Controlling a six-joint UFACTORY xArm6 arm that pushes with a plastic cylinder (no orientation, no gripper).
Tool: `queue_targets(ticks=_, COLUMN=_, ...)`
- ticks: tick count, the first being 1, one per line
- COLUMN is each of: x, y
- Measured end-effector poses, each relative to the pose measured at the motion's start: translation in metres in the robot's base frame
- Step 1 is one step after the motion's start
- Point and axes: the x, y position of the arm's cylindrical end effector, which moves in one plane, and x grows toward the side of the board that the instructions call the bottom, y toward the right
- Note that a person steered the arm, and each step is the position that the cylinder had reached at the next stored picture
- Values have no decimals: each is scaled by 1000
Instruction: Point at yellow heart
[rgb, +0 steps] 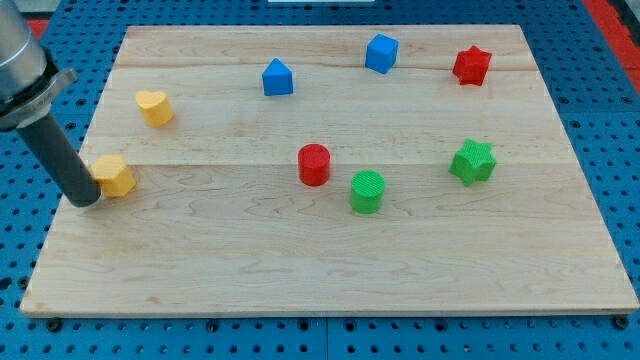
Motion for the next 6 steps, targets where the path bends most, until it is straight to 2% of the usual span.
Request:
queue_targets(ticks=1, x=-22, y=1)
queue_targets(ticks=2, x=-24, y=1)
queue_targets(ticks=3, x=20, y=35)
queue_targets(ticks=4, x=2, y=100)
queue_targets(ticks=5, x=-44, y=138)
queue_targets(ticks=6, x=-91, y=149)
